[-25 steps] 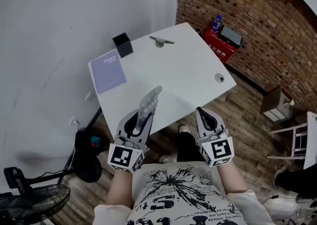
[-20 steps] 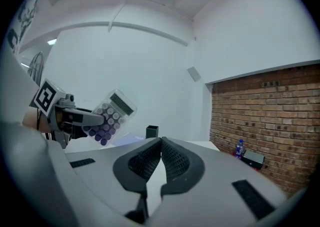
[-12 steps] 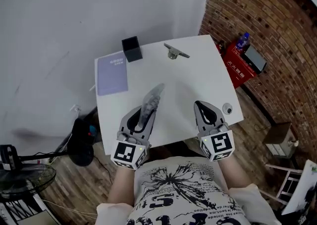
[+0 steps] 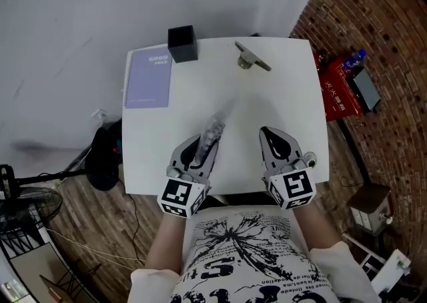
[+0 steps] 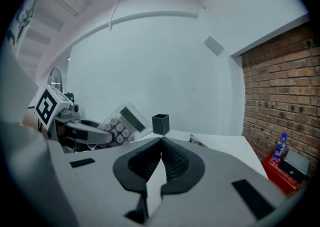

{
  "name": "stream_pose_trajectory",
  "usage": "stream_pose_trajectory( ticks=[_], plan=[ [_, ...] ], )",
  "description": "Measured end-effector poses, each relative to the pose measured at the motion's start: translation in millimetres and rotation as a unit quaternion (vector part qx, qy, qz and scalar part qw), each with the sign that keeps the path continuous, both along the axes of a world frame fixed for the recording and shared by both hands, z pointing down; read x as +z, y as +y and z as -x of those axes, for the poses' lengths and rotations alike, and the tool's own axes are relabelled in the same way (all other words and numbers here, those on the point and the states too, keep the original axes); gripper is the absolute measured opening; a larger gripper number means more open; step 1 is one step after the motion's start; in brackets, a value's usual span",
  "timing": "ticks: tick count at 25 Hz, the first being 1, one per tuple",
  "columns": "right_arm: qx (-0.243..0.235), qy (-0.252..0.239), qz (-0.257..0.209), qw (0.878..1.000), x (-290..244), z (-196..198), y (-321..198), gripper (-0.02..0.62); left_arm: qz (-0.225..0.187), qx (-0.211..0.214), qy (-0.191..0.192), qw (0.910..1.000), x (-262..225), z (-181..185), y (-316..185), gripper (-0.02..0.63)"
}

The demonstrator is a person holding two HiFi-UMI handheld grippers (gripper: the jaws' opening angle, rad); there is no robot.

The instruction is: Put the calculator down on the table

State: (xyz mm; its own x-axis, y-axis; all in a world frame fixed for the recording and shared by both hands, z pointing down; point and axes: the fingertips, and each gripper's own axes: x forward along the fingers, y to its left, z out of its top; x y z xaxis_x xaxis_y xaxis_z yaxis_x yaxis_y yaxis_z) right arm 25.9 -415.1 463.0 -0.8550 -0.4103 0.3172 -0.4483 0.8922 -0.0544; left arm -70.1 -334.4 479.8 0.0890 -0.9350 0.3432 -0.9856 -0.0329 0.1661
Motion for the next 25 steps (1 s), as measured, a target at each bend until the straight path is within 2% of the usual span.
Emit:
stream_pose_trajectory(
  ticks=[9,16,20,25],
  plan=[
    [-0.028,0.017,0.037,0.999,46.4,21.3,-40.0,0.014,0.067,-0.026,0.059,0.9957,73.1,-0.4,-31.2,0.14],
    [-0.038,0.03,0.062,0.997,75.3,33.1,-52.0,0.014,0.131,-0.063,0.072,0.9867,114.8,13.1,-39.1,0.141],
    [-0.042,0.036,0.067,0.996,82.6,34.3,-57.0,0.014,0.148,-0.085,0.092,0.981,127.1,16.8,-39.4,0.144],
    [-0.038,0.038,0.078,0.996,87.1,38.9,-62.9,0.014,0.155,-0.088,0.086,0.9802,130.5,20.5,-41.9,0.149]
  ],
)
